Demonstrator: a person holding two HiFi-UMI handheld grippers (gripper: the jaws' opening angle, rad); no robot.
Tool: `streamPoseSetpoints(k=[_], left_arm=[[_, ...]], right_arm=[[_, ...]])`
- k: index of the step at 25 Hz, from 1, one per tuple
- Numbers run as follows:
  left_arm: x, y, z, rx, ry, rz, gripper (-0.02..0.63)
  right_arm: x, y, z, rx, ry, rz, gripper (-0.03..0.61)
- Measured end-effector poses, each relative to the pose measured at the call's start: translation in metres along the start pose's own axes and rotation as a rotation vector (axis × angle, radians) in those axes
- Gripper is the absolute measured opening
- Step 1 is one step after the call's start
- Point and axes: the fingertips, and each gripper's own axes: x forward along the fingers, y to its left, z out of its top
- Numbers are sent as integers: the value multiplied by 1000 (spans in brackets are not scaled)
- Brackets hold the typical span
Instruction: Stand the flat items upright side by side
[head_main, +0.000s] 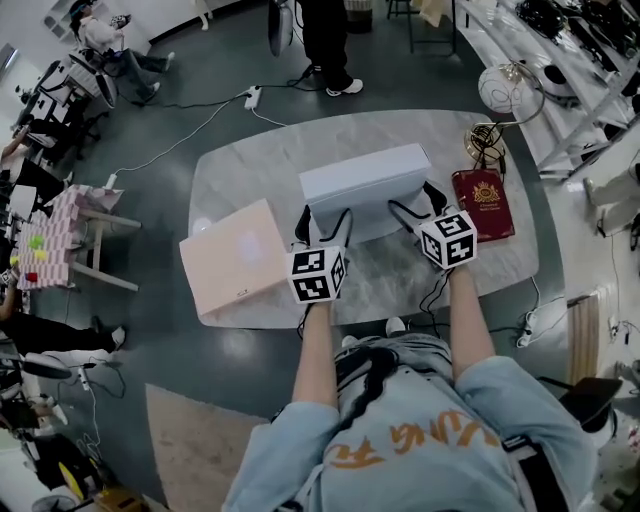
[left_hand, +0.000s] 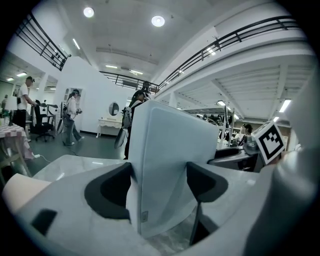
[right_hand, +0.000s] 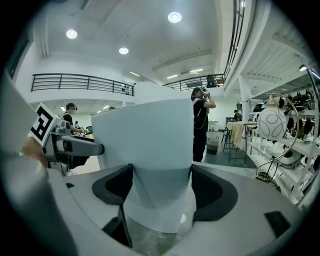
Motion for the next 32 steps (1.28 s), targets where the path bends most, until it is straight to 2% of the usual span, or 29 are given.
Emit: streamPoseSetpoints(k=[17, 27, 32], left_arm=[[1, 6, -13, -22, 45, -13, 364], [-2, 8, -16, -46, 37, -8, 362], [-6, 7, -18, -78, 27, 8, 345]], right_arm=[[6, 3, 0, 31, 7, 18, 376], [1, -2, 2, 46, -19, 9, 376], [-4, -3, -3, 55, -19, 10, 353]])
